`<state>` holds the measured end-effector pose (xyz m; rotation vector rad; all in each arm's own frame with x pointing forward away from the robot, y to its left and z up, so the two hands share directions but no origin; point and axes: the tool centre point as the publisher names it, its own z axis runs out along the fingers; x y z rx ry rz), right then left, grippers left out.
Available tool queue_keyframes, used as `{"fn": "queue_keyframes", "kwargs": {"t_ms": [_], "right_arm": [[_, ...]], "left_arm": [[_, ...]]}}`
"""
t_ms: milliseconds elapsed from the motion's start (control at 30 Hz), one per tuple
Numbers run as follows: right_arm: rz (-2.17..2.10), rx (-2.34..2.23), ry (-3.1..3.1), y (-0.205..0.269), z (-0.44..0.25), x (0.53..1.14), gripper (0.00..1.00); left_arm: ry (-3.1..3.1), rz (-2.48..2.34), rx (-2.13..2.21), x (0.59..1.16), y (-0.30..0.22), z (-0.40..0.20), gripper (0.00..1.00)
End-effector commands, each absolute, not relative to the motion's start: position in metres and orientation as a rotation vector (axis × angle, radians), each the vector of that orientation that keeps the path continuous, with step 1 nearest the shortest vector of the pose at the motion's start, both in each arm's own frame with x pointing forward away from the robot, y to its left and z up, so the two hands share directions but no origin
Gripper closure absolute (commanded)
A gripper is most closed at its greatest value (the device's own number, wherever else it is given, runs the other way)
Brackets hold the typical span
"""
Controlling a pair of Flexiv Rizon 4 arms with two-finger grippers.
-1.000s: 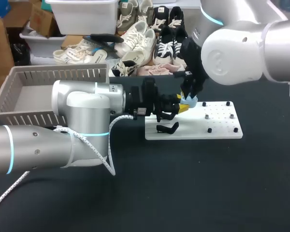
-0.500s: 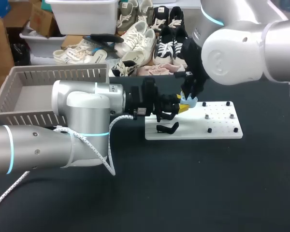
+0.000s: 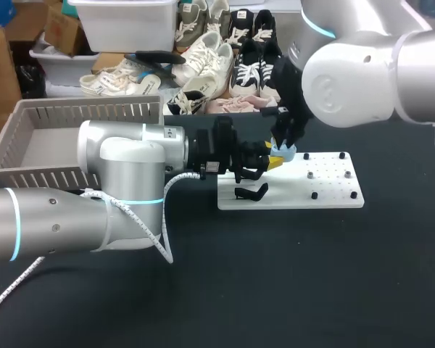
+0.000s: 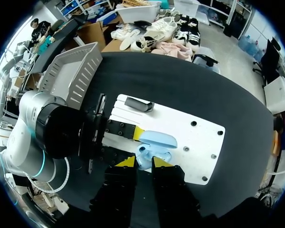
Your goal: Pick up each earbud case from the left stands, insert the matching earbuds, close the lid, and place the case in the box.
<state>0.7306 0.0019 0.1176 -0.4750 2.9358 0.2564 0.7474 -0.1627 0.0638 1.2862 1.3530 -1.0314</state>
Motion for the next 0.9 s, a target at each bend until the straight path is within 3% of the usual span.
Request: {"fn": "queue_keyframes", "kwargs": {"t_ms": [33,900], "right_arm": [[0.250,-0.468,2.930,0.0016,0.1190,0.7283,1.00],[0.246,-0.464,2.931,0.0035,0.1201,0.7319,1.00]], "left_arm": [[1.351,-1.029,1.283,0.7465,-0.1629,0.0634,1.00],[1.351,-1.029,1.283,0.7465,-0.1629,0.0634,1.00]]}}
